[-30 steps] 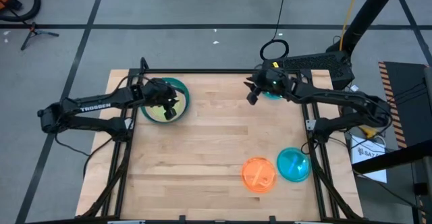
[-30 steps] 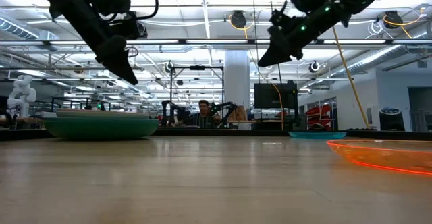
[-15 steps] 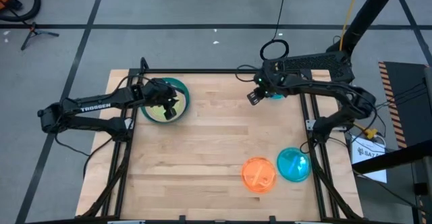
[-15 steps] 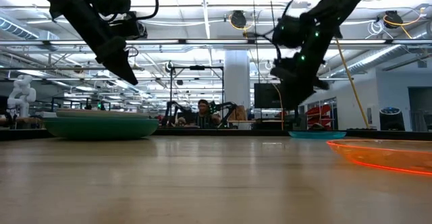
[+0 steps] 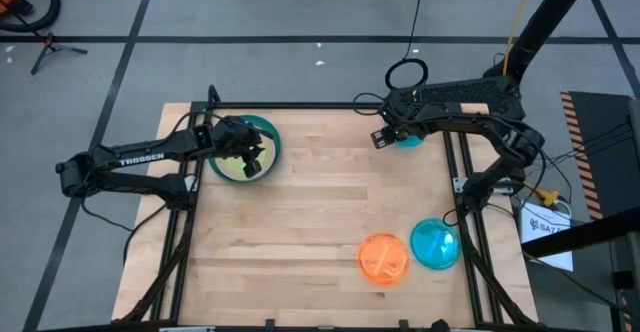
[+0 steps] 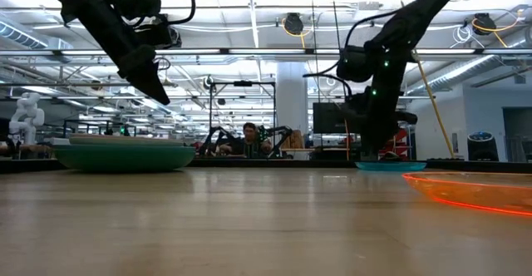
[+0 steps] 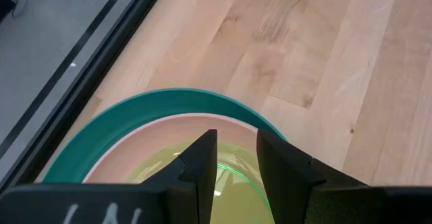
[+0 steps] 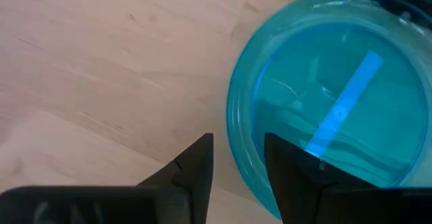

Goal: Stack plastic plates
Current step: Stack the top blue plate on top of the green plate, then stack the orange plate on top of the blue plate

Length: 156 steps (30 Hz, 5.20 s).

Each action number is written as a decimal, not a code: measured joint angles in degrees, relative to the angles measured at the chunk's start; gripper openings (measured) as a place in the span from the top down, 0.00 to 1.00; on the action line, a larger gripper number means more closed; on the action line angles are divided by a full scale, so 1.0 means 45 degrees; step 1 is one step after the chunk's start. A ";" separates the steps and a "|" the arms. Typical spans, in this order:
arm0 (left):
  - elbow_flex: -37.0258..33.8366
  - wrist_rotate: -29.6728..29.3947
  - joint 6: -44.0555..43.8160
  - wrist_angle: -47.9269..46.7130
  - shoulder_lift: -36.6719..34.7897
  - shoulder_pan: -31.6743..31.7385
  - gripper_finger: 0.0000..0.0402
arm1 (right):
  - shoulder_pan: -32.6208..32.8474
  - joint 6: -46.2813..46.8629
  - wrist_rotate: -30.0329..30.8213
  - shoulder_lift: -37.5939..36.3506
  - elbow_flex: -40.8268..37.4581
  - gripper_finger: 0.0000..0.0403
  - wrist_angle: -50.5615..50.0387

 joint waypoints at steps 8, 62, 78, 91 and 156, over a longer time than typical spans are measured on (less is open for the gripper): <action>0.0000 -0.0001 0.0049 0.0005 0.0000 0.0000 0.72 | -0.0054 -0.0342 -0.0010 0.1047 0.0000 0.69 0.0998; 0.1700 -0.1254 0.1036 0.2049 -0.0543 0.0000 0.72 | 0.3425 -0.4987 0.0889 0.0162 0.0987 1.00 0.3936; 0.1705 -0.1797 0.0075 0.1248 -0.2993 0.0024 0.72 | 0.5917 -0.8937 -0.0491 0.3641 0.7580 1.00 0.3373; 0.1705 -0.1794 0.0104 0.1093 -0.2987 0.0019 0.72 | 0.7051 -1.3228 -0.1111 0.7034 1.0968 1.00 0.2721; 0.1705 -0.1783 0.0239 0.0915 -0.2977 0.0019 0.72 | 0.6797 -1.1565 -0.1782 0.8549 1.1866 0.78 0.6743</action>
